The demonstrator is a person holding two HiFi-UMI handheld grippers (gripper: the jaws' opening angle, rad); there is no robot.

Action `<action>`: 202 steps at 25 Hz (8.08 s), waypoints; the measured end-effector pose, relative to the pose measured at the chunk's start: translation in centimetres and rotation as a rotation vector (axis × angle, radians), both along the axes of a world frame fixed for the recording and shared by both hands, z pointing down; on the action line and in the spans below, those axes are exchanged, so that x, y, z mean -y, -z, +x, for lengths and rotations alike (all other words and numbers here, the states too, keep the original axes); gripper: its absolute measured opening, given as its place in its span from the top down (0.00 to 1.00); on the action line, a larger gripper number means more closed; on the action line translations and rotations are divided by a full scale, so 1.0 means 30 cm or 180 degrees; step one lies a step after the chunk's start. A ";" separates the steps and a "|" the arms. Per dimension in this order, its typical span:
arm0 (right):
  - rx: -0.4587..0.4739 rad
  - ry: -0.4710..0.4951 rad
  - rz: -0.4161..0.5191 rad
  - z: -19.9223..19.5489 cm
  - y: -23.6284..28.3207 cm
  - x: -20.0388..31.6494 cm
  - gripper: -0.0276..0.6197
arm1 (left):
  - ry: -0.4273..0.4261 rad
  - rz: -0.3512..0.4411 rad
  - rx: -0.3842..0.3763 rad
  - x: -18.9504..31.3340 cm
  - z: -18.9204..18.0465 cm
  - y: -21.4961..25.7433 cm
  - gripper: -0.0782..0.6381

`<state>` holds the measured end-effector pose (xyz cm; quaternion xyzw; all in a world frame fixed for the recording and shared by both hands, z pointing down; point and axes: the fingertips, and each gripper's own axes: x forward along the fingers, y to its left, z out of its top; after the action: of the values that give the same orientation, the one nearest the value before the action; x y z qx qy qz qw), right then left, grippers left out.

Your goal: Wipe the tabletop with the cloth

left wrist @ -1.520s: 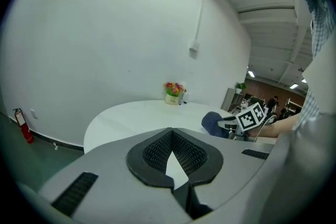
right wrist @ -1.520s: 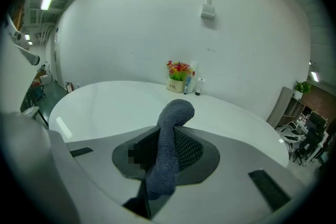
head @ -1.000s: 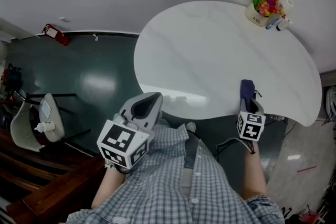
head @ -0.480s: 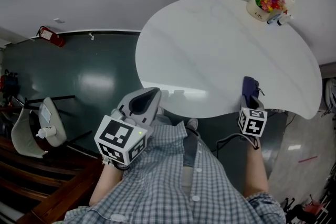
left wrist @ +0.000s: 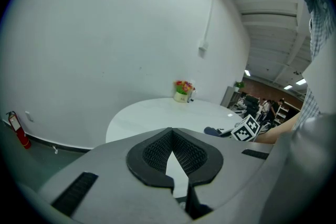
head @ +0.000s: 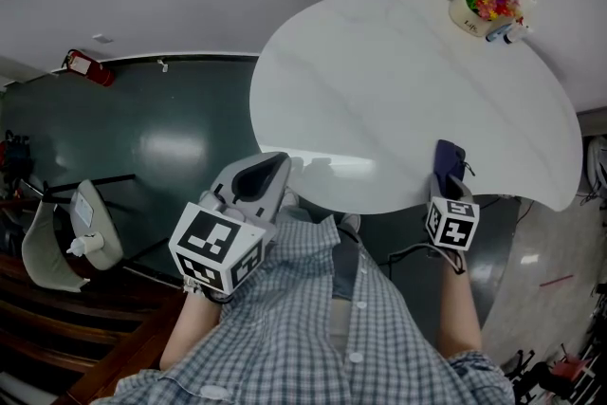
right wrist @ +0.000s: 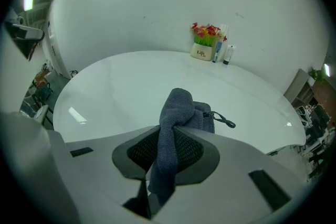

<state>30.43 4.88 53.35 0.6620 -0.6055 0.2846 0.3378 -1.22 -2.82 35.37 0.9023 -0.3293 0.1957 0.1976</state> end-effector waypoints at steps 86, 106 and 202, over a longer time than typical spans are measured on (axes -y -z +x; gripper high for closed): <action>0.1117 0.1818 -0.0119 -1.311 0.018 0.373 0.85 | -0.0005 0.0064 -0.0037 0.208 -0.431 -0.025 0.88; 0.1024 0.1421 0.0049 -1.117 0.022 0.426 0.85 | -0.0111 0.0079 -0.0083 0.178 -0.357 -0.017 0.88; 0.1091 0.1307 0.0002 -0.642 0.039 0.953 0.85 | 0.0943 -0.0145 -0.0011 0.194 -0.219 -0.054 0.88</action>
<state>11.16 -23.71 52.19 0.4675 -0.7756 0.3178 0.2808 -7.78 -8.66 36.99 0.8395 -0.4540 0.1703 0.2452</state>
